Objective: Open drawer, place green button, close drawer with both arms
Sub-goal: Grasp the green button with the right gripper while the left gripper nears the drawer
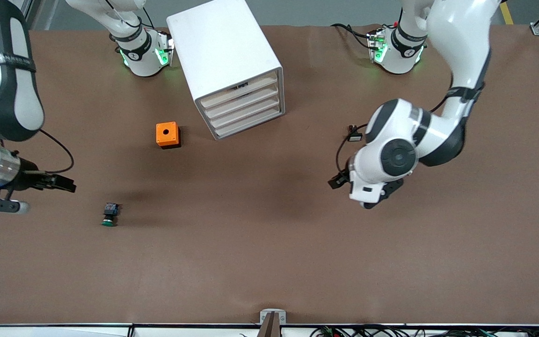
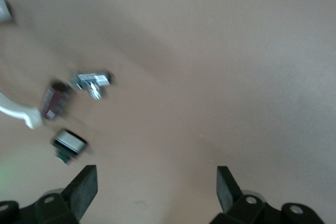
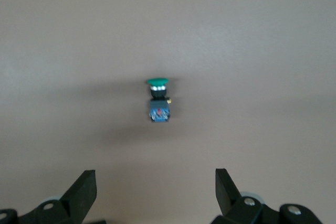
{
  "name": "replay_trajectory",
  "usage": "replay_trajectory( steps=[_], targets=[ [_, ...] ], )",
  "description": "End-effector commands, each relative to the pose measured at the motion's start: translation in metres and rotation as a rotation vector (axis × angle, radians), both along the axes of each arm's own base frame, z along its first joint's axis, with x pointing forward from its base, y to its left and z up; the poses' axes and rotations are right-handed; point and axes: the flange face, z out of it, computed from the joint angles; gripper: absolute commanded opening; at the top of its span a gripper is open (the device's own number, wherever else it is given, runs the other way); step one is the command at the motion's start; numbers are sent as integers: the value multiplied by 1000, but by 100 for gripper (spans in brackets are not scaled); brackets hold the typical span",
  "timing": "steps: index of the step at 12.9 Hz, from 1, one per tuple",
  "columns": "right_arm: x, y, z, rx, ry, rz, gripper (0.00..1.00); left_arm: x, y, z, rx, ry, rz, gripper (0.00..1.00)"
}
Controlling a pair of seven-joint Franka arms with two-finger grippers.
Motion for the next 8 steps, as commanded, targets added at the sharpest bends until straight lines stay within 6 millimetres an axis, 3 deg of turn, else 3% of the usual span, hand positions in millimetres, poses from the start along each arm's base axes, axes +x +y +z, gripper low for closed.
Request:
replay_trajectory(
  steps=[1, 5, 8],
  targets=[
    [8, 24, -40, 2, -23, -45, 100, -4, -45, -24, 44, 37, 154, 100],
    [7, 23, -120, -15, -43, -54, 100, -46, -104, -47, 80, 174, 418, 100],
    [5, 22, -151, -18, -5, -92, 100, -61, -125, -61, 97, 336, 677, 100]
  ],
)
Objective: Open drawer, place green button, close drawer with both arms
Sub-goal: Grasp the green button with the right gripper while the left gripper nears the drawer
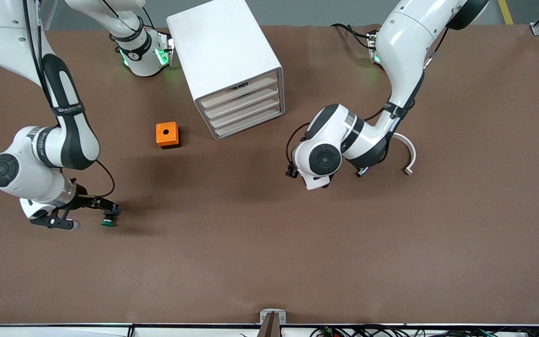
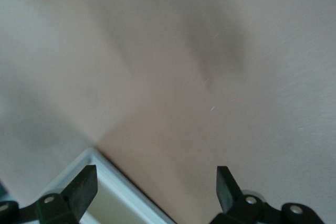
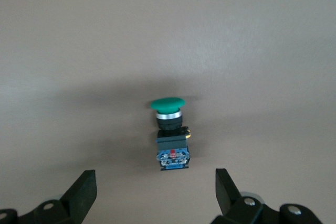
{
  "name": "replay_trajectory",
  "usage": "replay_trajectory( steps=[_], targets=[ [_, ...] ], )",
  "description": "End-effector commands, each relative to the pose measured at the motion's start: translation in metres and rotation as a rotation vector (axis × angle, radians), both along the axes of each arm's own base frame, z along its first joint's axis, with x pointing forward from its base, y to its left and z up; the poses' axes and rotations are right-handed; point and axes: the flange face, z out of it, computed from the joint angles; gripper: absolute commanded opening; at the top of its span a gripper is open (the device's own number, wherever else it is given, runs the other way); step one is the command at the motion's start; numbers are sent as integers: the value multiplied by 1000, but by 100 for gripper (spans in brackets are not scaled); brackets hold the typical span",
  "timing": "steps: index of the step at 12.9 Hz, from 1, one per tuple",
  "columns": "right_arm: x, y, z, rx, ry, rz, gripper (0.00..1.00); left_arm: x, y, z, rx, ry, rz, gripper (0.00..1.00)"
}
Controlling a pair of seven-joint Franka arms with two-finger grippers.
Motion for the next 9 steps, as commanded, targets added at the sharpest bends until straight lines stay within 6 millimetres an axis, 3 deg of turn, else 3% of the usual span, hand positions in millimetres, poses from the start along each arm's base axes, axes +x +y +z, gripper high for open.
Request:
replay_trajectory(
  steps=[1, 5, 9],
  targets=[
    [-1, 1, -12, 8, 10, -41, 100, -2, -11, -13, -10, 150, 228, 100],
    [2, -3, -42, -2, -19, -46, 100, -30, -43, -34, -29, 309, 335, 100],
    [2, -3, -57, -7, -28, -45, 100, -37, -55, -50, -112, 475, 438, 100]
  ],
)
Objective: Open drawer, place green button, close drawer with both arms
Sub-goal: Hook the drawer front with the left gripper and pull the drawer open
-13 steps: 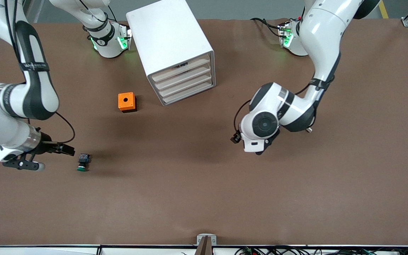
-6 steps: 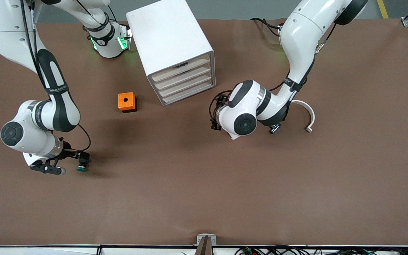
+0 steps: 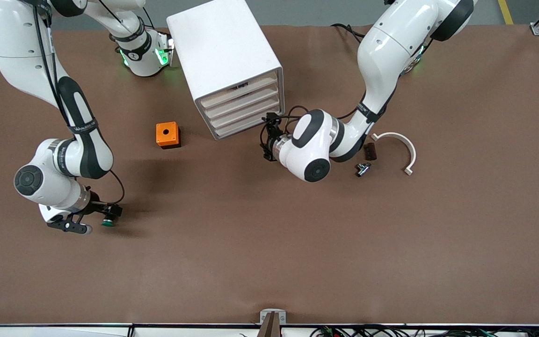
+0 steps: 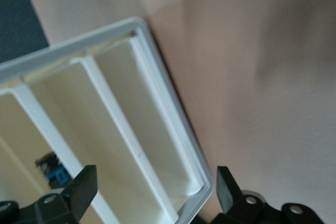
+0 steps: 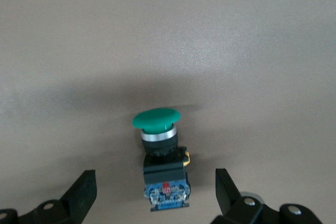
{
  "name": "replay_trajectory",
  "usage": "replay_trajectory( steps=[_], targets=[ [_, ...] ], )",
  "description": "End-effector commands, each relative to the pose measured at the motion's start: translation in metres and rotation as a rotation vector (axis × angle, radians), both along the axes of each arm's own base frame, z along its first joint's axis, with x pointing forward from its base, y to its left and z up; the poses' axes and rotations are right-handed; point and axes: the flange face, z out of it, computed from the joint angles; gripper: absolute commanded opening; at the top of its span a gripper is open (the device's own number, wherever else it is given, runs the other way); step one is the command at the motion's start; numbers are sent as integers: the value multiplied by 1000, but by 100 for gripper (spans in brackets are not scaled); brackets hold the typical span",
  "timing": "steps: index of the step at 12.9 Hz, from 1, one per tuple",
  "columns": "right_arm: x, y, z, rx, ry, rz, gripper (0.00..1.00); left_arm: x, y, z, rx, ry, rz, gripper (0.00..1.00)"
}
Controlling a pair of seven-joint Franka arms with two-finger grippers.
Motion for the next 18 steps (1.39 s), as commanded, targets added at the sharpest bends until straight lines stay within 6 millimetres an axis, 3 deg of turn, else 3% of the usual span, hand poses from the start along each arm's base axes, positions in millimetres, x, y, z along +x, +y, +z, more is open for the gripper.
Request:
replay_trajectory(
  steps=[1, 6, 9, 11, 12, 14, 17, 18],
  targets=[
    [1, 0, -3, 6, -10, -15, 100, 5, -4, -10, -44, 79, 77, 100],
    [-2, -1, -17, 4, 0, -13, 99, -7, -12, -36, -58, 167, 115, 100],
    [-6, 1, -22, 3, 1, -10, 53, -28, -30, -52, -45, 256, 145, 100],
    [-8, 1, -24, 4, 7, -11, 3, -42, -37, -65, -2, 292, 148, 96],
    [-7, 0, -22, 4, 9, -14, 0, -48, -41, -68, 9, 302, 140, 94],
    [-8, 0, -22, 5, 12, -16, 0, -56, -46, -70, 22, 313, 133, 81],
    [-7, -1, -20, 5, 9, -17, 0, -60, -50, -70, 37, 323, 137, 30],
    [-7, -1, -20, 5, 9, -17, 0, -61, -49, -71, 40, 326, 138, 17]
  ],
)
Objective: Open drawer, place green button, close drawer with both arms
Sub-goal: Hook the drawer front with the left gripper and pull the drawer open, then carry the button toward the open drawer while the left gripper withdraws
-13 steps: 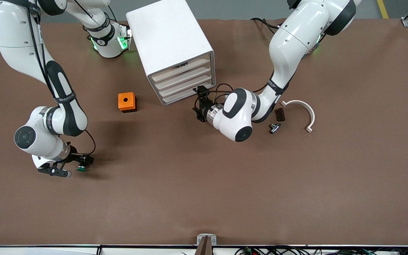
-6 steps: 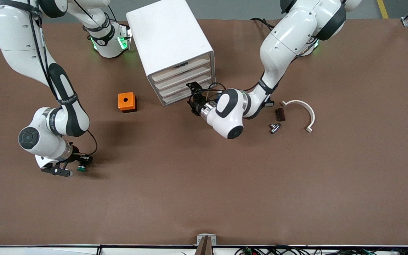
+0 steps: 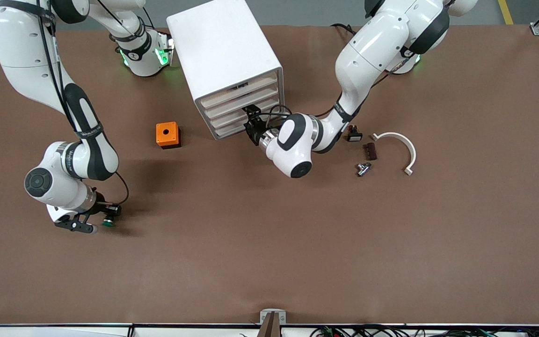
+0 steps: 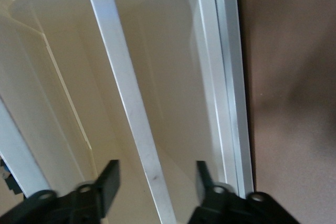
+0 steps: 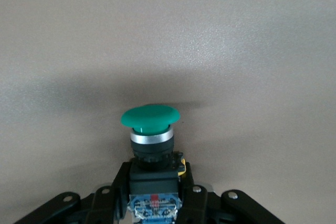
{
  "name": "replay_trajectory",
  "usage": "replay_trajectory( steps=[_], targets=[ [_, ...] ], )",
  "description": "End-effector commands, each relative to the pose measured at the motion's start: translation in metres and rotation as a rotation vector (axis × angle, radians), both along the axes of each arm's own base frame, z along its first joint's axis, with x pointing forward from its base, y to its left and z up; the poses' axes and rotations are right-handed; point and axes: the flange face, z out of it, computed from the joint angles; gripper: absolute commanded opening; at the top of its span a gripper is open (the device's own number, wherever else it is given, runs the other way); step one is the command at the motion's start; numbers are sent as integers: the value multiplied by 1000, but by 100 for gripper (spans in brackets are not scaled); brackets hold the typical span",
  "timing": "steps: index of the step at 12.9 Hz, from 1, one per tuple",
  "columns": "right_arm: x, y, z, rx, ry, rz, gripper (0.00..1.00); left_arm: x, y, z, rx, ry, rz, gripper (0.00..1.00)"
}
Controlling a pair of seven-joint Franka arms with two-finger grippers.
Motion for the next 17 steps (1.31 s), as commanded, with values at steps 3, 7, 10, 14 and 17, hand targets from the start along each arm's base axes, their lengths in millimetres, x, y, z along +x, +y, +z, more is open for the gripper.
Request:
replay_trajectory(
  steps=[3, 7, 10, 14, 17],
  targets=[
    [-1, -2, 3, 8, -6, -20, 0, -5, -8, -4, 7, 27, 4, 14],
    [-1, -2, 4, 8, -8, -19, 0, -5, -7, -4, 15, 15, -6, 0],
    [2, 14, 23, 16, 1, -41, 0, 27, 19, -6, 18, -1, 46, 0],
    [4, 120, 127, 29, 73, -263, 0, 92, 63, 1, -59, -81, 124, 0],
    [-24, 221, 184, 56, 64, -405, 0, 112, 86, -2, -128, -147, 123, 17]
  ],
)
